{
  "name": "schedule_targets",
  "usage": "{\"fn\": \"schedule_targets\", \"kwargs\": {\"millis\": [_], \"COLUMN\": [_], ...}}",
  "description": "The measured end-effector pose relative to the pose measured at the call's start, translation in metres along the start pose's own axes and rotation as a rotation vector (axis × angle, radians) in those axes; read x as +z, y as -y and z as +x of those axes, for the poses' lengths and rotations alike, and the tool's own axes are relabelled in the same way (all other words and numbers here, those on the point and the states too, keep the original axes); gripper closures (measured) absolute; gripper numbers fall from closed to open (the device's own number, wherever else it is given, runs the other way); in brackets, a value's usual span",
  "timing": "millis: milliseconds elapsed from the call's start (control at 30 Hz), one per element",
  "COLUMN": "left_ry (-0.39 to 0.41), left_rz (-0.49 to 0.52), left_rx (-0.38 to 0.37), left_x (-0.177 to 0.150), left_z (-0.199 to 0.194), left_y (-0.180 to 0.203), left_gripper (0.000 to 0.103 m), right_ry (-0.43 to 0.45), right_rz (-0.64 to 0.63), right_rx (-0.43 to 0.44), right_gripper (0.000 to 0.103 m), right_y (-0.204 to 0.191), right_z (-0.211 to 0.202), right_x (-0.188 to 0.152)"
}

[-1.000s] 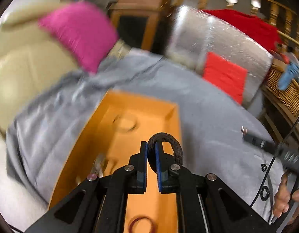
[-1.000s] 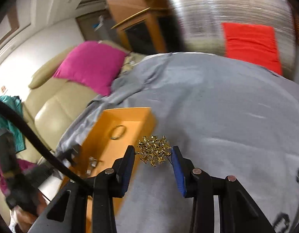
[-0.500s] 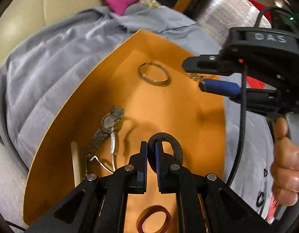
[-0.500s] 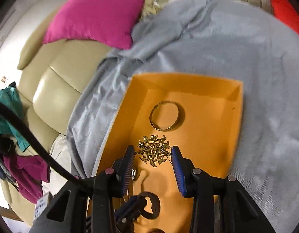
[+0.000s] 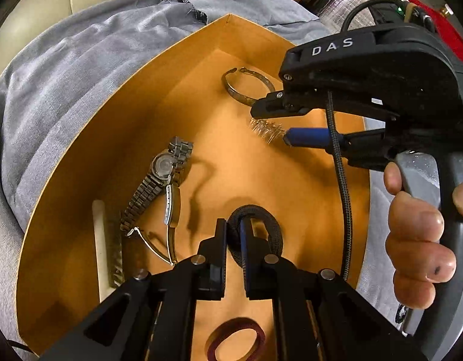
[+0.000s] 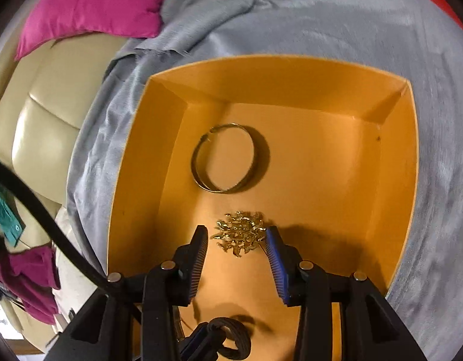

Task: Organize jewelry
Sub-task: 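Carry the ring and brooch into the orange tray and open both tools, then move both open tools back over the black hair ties on the cloth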

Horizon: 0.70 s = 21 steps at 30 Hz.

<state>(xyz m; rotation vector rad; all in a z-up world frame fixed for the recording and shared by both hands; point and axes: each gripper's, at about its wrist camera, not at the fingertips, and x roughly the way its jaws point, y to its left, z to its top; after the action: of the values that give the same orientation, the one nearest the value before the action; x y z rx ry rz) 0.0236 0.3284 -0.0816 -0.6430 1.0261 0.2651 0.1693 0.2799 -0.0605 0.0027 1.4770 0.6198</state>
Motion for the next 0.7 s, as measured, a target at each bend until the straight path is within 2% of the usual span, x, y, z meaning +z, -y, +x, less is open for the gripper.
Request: {"fn": "schedule_targets", "kwargs": {"millis": [133, 200, 333, 400, 433, 500, 567, 700], "left_ry": [0.000, 0.019, 0.112, 0.190, 0.217, 0.310, 0.370, 0.413], "left_rz": [-0.016, -0.021, 0.022, 0.078, 0.092, 0.153, 0.207, 0.318], "left_rx": [0.008, 0.010, 0.032, 0.064, 0.070, 0.105, 0.121, 0.105], "left_x": [0.002, 0.003, 0.002, 0.000, -0.001, -0.006, -0.011, -0.025], "left_z": [-0.001, -0.005, -0.023, -0.035, -0.039, -0.053, -0.064, -0.062], "left_y": [0.001, 0.001, 0.016, 0.031, 0.035, 0.053, 0.068, 0.101], "left_gripper": [0.089, 0.077, 0.066, 0.053, 0.050, 0.044, 0.039, 0.037], "right_ry": [0.026, 0.070, 0.187, 0.263, 0.291, 0.357, 0.410, 0.489], "right_rz": [0.007, 0.009, 0.014, 0.020, 0.026, 0.042, 0.066, 0.135], "right_rx": [0.041, 0.071, 0.139, 0.166, 0.173, 0.188, 0.182, 0.156], "right_gripper": [0.052, 0.052, 0.052, 0.052, 0.052, 0.052, 0.052, 0.052], "right_y": [0.001, 0.002, 0.015, 0.028, 0.033, 0.053, 0.076, 0.143], "right_z": [-0.010, -0.025, -0.070, -0.100, -0.113, -0.142, -0.167, -0.208], "right_x": [-0.003, -0.006, -0.018, -0.031, -0.037, -0.056, -0.078, -0.128]}}
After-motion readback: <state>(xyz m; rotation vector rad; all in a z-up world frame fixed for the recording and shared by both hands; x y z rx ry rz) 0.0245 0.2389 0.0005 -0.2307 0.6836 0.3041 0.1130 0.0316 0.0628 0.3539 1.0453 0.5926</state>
